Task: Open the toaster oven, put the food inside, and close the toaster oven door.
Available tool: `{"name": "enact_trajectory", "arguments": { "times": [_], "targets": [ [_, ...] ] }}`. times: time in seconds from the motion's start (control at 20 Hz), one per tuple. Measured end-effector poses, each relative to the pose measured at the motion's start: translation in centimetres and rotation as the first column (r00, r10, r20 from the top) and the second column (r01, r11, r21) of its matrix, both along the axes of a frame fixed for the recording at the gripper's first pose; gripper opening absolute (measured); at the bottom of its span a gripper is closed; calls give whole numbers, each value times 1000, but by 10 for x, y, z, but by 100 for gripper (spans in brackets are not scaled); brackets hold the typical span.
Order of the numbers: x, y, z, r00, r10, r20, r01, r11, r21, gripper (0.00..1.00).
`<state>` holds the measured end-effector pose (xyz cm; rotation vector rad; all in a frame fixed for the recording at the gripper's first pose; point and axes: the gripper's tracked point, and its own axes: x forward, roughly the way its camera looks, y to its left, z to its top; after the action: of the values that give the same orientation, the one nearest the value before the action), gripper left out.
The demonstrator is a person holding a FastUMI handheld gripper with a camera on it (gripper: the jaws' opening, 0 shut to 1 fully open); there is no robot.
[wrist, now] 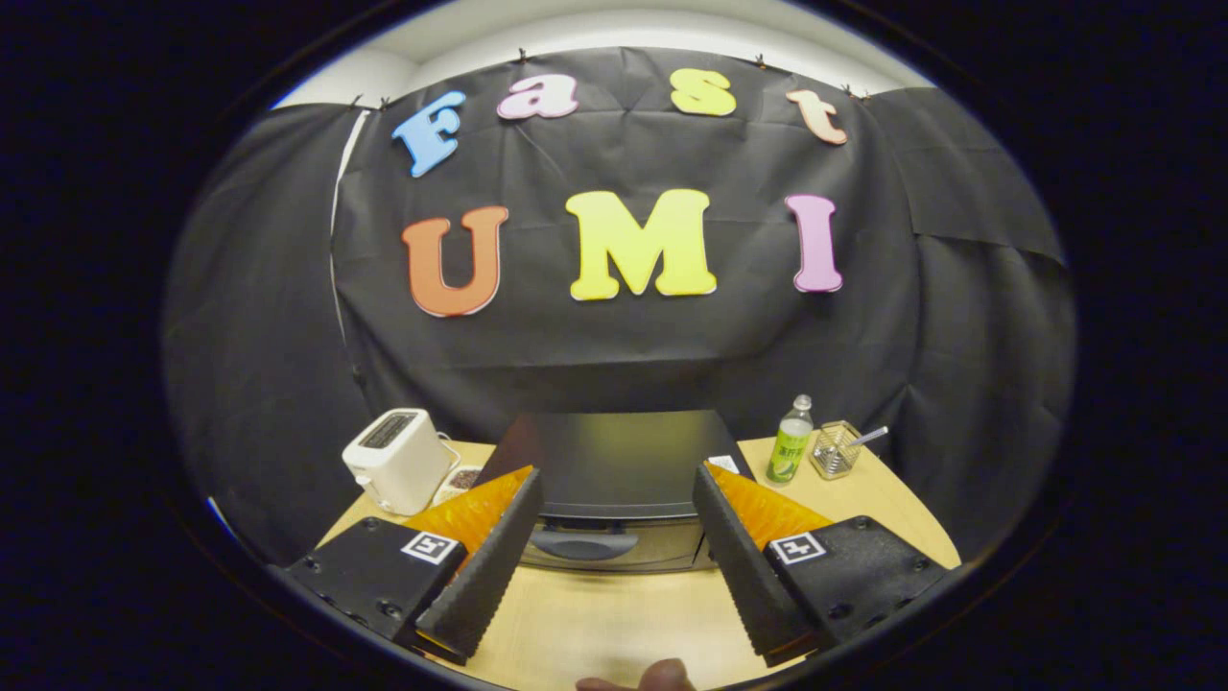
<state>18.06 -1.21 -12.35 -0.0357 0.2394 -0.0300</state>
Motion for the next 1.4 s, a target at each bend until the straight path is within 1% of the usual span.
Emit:
{"name": "enact_trajectory", "arguments": {
  "times": [0.15,0.25,0.35,0.5,0.6,0.65,0.8,0.9,1.0,1.15,1.25,1.4],
  "targets": [
    [33,2,-38,999,-5,-47,4,1000,-17,100],
    [48,6,-62,997,-1,-77,-2,999,-34,100],
    [53,8,-87,992,-1,-126,-3,1000,-31,100],
    [60,7,-110,986,-12,-168,5,999,-38,100],
    [63,5,-122,980,-15,-201,12,1000,-12,100],
    [67,6,-119,984,-15,-180,17,1000,7,100],
    [73,6,-121,984,-19,-180,25,999,29,100],
    [72,6,-120,982,-43,-184,45,999,8,100],
    [71,6,-124,980,-57,-190,62,998,23,100],
    [62,8,-130,976,-37,-214,52,997,65,100],
    [45,8,-134,972,-20,-233,36,997,64,100],
    [18,7,-149,970,-35,-240,47,998,44,100]
  ]
}}
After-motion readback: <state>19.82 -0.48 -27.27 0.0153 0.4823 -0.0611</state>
